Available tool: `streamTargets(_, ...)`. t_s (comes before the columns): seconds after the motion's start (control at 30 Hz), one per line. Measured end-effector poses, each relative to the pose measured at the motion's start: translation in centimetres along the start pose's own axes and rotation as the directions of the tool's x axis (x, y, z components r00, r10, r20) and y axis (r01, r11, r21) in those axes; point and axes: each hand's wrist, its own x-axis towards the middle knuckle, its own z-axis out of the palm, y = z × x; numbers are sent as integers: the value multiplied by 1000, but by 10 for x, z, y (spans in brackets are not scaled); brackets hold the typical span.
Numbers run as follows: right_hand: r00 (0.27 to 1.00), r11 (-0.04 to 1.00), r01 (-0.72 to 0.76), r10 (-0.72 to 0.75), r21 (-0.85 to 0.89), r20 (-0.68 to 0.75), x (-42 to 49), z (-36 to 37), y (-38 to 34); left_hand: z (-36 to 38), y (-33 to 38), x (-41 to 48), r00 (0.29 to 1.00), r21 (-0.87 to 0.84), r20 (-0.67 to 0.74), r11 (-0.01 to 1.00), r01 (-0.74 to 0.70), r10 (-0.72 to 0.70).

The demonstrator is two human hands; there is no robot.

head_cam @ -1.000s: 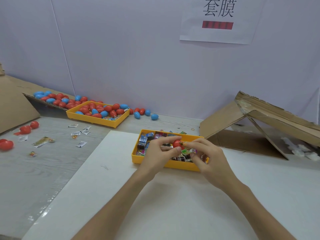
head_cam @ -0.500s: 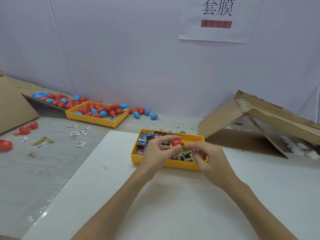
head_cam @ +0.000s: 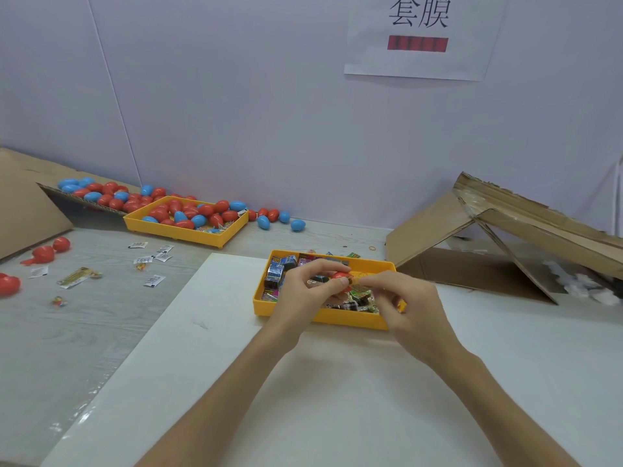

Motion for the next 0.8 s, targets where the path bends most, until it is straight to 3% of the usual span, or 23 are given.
streamTargets(0.17, 986, 991, -15, 36, 132, -161, 2, -1, -8, -4, 2, -1, 998, -103, 22, 993, 59, -57)
streamTargets(0.27, 962, 967, -83, 141, 242, -233, 2, -3, -8, -4, 4, -1, 997, -152, 31, 986, 72, -68)
streamTargets(0.53, 947, 905, -244, 299, 348, -114, 2, 0, -6, -4, 3, -1, 995, -258, 35, 961, 98, -92)
streamTargets(0.67, 911, 914, -324, 371, 242, -181, 4, -4, 8, -9, 4, 3, 992, -324, -68, 943, 76, -104)
streamTargets(0.8, 928, 933, -358, 359, 27, -102, 0, -2, 21, -14, 6, 6, 984, -355, -134, 933, 62, -116)
